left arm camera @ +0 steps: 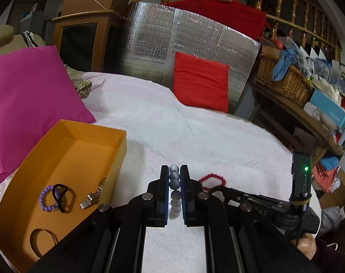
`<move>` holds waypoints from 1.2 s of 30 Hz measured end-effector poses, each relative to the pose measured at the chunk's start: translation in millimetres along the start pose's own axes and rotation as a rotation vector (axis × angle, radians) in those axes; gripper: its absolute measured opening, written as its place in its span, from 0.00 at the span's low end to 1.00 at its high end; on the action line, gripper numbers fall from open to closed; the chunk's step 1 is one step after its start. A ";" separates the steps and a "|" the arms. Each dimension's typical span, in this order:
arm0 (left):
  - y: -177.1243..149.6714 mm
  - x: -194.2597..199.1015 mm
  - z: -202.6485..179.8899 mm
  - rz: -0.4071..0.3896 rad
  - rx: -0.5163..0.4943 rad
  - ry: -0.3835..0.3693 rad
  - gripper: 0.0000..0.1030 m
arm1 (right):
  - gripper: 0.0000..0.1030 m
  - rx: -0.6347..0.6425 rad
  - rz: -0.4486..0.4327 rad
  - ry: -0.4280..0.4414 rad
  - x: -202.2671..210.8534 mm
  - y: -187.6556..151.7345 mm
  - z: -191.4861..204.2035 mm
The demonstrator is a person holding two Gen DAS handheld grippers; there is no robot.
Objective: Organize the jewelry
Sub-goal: 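Carry the pearl bracelet and black ring over the orange box with both tools, then open both tools to drop the pearl bracelet and black ring into the box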
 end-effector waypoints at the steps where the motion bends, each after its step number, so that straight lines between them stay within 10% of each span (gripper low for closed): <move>1: 2.0 3.5 2.0 -0.010 0.006 0.000 0.09 | 0.09 0.012 -0.002 0.004 0.8 1.2 5.5; 14: 19.4 50.2 74.9 -0.133 0.106 0.153 0.09 | 0.09 0.124 -0.018 0.122 1.8 15.0 100.4; 24: 3.7 44.6 172.3 -0.066 0.252 0.299 0.09 | 0.09 0.204 0.011 0.197 -18.3 3.3 180.3; 36: 21.5 -15.6 201.7 -0.031 0.205 0.338 0.09 | 0.09 0.298 0.078 0.069 -96.0 30.6 225.0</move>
Point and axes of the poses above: each gripper's, at about its wrist camera, not at the fingertips, and x roughly against the way its jaws point, z to its left, y to its top, the point moved 6 cm from there along -x, roughly the way its jaws point, and after that the axes turned 1 degree about -x, right-handed, at the moved point
